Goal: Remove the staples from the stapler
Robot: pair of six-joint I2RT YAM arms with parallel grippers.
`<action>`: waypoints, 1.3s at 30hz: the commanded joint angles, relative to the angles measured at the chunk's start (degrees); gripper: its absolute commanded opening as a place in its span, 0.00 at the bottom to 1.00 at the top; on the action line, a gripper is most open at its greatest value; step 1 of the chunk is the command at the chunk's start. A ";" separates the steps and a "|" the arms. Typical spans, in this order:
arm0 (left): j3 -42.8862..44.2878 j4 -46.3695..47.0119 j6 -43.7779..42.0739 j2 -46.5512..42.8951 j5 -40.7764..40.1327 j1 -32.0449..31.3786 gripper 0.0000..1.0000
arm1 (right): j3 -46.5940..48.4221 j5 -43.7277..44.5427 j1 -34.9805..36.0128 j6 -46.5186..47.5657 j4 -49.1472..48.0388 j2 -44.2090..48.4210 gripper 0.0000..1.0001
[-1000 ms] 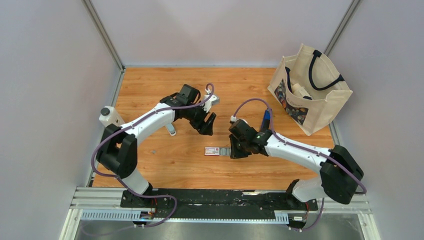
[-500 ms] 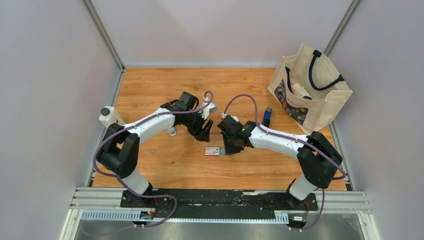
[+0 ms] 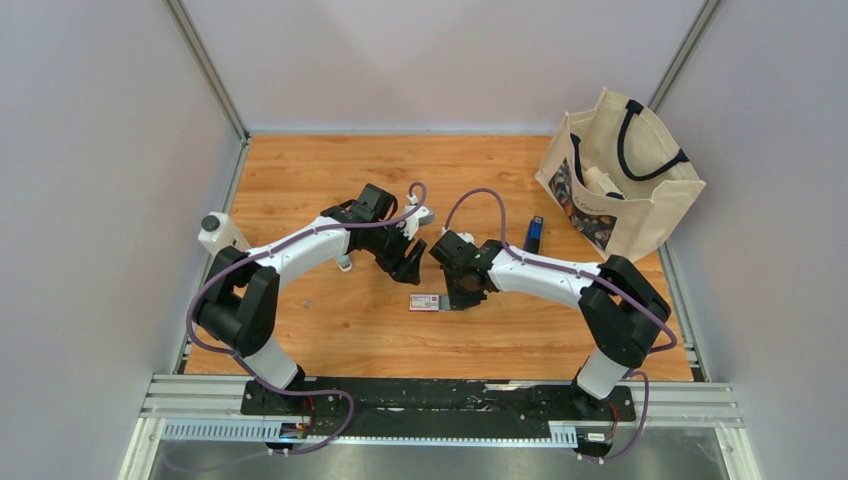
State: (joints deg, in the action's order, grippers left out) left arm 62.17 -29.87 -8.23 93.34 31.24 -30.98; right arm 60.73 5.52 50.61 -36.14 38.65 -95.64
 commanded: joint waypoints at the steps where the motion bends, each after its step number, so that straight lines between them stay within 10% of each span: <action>1: -0.12 1.21 -0.47 -2.37 1.63 0.31 0.69 | 2.55 1.60 0.28 0.72 0.81 -0.34 0.07; 39: -0.56 1.48 -1.53 -4.13 2.68 0.22 0.66 | 5.71 2.74 0.10 1.78 2.83 -4.30 0.13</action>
State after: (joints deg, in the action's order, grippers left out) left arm 62.15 -29.74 -8.29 91.48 32.56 -30.98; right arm 64.25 6.83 50.59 -35.05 41.12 -99.90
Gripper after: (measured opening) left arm 0.665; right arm 0.173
